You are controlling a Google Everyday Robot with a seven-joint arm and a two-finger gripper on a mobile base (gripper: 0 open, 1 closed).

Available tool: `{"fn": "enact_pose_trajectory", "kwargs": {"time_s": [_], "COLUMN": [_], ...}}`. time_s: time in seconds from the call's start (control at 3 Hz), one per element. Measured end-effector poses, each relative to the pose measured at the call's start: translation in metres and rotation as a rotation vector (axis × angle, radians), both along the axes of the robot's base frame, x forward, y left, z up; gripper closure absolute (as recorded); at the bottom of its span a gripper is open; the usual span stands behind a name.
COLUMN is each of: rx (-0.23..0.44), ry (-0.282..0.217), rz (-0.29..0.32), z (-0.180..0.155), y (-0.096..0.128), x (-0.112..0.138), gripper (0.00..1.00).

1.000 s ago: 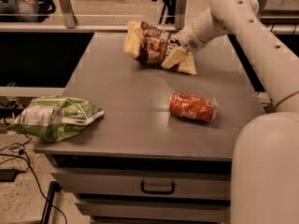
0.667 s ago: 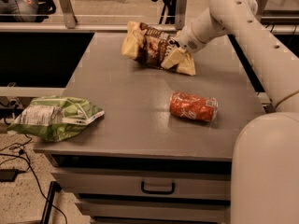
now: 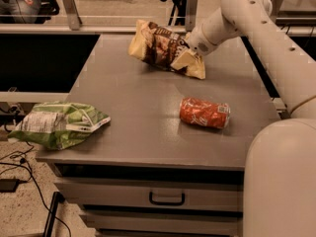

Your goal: Move brown chip bag near green jalapeno chip bag

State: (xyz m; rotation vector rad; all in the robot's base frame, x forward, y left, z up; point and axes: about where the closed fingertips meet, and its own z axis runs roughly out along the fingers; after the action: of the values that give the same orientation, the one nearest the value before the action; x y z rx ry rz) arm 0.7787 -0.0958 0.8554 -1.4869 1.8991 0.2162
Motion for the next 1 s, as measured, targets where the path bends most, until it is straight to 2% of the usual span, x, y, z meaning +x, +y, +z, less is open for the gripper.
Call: {"fn": "enact_pose_trajectory", "kwargs": {"time_s": [0.33,0.67,1.0], "rx": [0.02,0.049,0.063], "ry": [-0.062,-0.168,-0.218], "rz": [0.049,0.133,0.182], "z": [0.04,0.097,0.123], "y": [0.012,0.033,0.047], "x": [-0.02,-0.056,-0.076], "gripper": [1.0,1.0,1.0]}}
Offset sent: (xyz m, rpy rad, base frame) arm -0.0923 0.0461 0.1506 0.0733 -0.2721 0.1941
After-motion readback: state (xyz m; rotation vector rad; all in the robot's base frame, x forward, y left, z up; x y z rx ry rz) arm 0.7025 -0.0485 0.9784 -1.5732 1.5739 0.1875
